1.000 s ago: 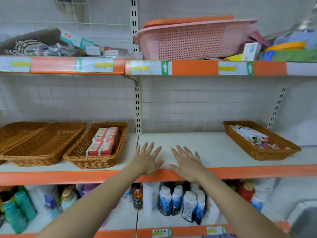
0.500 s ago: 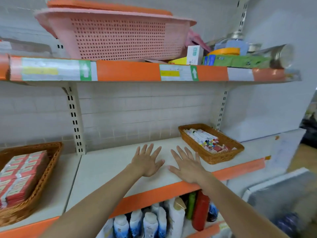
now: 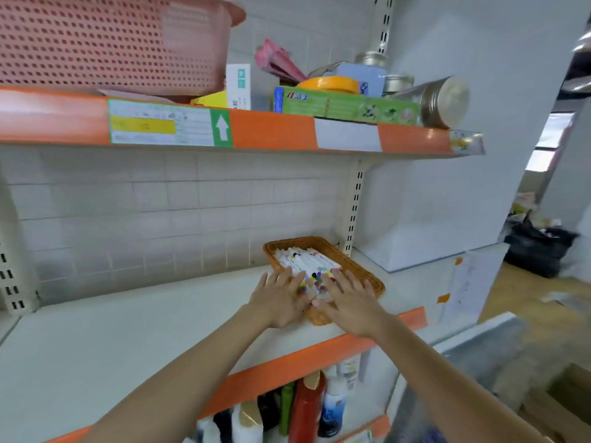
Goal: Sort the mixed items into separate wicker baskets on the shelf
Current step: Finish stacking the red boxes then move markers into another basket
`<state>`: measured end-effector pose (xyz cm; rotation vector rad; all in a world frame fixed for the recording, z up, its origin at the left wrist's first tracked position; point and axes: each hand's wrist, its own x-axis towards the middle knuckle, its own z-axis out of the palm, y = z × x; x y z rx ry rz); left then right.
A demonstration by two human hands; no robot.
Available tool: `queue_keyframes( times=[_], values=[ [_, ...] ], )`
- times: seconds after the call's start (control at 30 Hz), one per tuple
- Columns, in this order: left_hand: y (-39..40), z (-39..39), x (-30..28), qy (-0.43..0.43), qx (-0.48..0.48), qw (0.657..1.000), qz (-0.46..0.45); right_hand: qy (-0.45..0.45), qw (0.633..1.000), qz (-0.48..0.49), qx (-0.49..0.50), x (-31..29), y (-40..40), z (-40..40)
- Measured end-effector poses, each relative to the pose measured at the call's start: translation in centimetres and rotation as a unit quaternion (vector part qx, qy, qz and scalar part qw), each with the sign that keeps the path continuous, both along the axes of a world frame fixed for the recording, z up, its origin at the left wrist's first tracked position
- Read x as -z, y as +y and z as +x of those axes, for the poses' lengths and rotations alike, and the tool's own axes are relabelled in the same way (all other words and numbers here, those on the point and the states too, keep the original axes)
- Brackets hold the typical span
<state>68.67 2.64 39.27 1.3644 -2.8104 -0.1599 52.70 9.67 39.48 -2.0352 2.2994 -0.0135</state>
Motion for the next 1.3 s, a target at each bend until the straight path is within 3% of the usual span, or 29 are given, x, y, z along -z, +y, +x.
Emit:
queue_keyframes(
  times=[0.3,0.57,0.77,1.0,1.3],
  values=[
    [-1.4,-5.8,0.6,0.002,0.013,1.0,-0.003,0.006,1.0,-0.013,-0.013,0.8,-1.4,-6.9],
    [-4.5,-10.0,0.0,0.025,0.087,0.996,-0.01,-0.049,0.995,-0.081,-0.038,-0.6,-3.7,-8.9],
    [-5.5,-11.9,0.2,0.049,0.098,0.994,-0.012,0.029,0.999,-0.043,-0.009,-0.7,-6.4,-9.2],
    [-6.5,-12.4,1.6,0.004,0.081,0.996,-0.026,0.16,0.987,0.02,-0.014,-0.7,-7.7,-8.5],
    [-6.1,-11.6,1.2,0.08,0.081,0.992,-0.063,0.044,0.993,-0.102,-0.029,-0.6,-6.4,-8.6]
  ],
)
